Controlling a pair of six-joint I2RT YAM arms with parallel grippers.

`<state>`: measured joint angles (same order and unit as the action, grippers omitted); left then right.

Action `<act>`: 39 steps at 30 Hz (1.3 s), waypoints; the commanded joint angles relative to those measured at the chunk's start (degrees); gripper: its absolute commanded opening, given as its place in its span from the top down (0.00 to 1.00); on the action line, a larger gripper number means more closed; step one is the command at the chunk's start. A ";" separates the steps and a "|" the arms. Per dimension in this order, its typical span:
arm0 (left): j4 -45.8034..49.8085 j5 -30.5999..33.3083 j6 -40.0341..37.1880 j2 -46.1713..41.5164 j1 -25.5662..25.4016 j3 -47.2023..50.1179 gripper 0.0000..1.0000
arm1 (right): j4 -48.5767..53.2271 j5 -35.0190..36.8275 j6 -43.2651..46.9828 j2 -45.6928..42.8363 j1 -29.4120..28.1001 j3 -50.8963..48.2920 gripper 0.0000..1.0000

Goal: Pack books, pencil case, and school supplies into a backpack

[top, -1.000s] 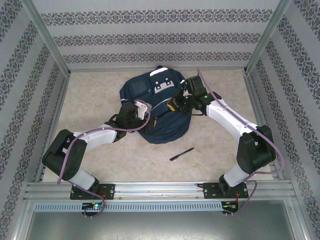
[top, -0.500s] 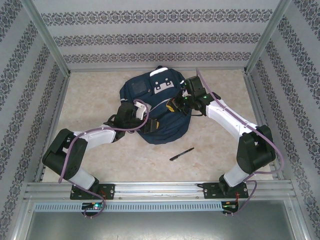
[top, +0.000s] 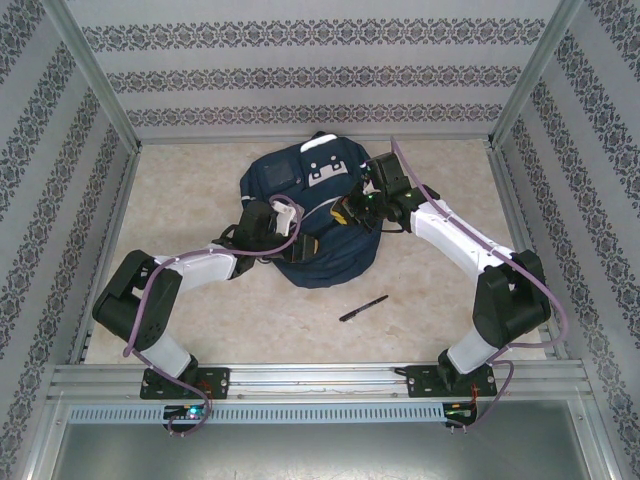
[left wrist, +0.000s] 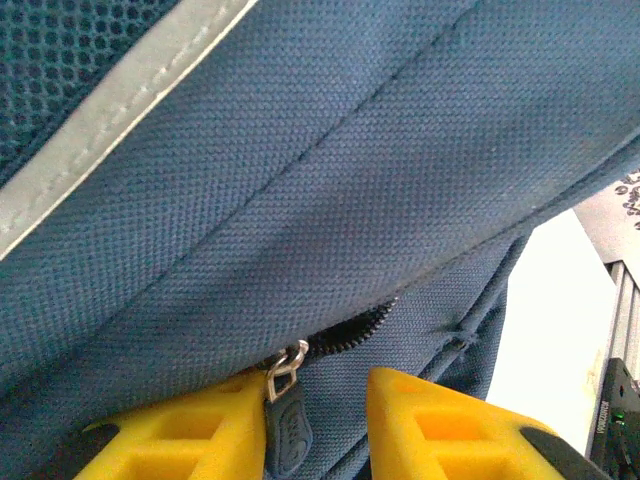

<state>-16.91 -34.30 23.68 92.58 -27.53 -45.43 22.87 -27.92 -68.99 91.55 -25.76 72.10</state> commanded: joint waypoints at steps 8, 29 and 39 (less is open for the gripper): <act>6.32 8.34 -0.18 0.93 0.58 -0.24 0.83 | -0.56 -7.36 -0.71 -2.16 -1.05 1.38 1.00; 15.40 22.28 -11.80 -6.24 1.59 3.17 1.00 | 0.34 -11.81 7.95 2.89 10.73 -0.98 1.00; 3.34 12.42 -6.72 -7.90 -6.00 1.10 1.00 | -1.62 -9.53 5.64 6.36 10.42 -3.83 0.64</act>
<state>-8.47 -17.26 15.07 85.78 -31.05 -42.72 22.70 -38.02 -61.47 97.95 -14.13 70.19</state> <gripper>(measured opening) 0.043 0.334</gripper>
